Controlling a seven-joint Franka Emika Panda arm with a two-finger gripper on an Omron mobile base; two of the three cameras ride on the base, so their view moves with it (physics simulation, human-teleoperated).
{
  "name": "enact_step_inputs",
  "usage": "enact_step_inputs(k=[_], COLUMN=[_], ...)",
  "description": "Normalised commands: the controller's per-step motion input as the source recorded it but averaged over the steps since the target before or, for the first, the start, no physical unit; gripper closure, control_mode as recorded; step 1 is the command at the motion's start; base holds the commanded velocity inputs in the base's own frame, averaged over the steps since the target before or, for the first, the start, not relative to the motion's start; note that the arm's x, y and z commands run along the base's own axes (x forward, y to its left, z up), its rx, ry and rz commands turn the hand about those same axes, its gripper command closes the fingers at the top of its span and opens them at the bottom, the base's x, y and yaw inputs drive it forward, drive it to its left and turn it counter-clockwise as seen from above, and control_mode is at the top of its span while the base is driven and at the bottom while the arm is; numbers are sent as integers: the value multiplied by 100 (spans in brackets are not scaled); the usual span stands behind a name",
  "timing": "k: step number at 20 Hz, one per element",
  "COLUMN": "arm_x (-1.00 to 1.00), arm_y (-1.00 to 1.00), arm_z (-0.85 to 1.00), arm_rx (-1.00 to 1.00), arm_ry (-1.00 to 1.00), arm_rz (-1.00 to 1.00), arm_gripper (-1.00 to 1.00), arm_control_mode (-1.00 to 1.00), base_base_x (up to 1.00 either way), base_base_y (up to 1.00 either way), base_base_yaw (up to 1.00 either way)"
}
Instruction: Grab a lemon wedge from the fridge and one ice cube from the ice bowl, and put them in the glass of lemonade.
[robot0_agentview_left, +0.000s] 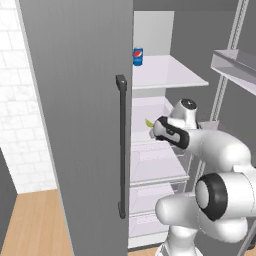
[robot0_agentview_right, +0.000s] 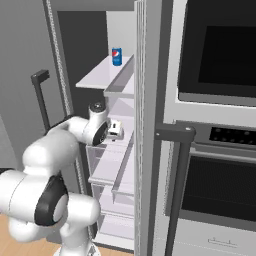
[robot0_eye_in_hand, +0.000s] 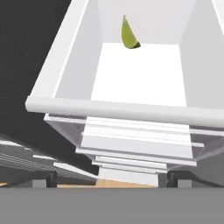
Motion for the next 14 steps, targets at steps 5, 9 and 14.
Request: enact_step_inputs(k=[5, 9, 14], arm_x=[51, 47, 42], arm_y=[-1, 0, -5], arm_z=[-7, -4, -8], arm_rx=[0, 0, 0], arm_ry=[0, 0, -2], arm_rz=[4, 3, 3], arm_gripper=[-100, -100, -100], arm_control_mode=[-100, -100, -100], base_base_x=[0, 0, 0], base_base_y=[0, 0, 0], base_base_yaw=[0, 0, 0])
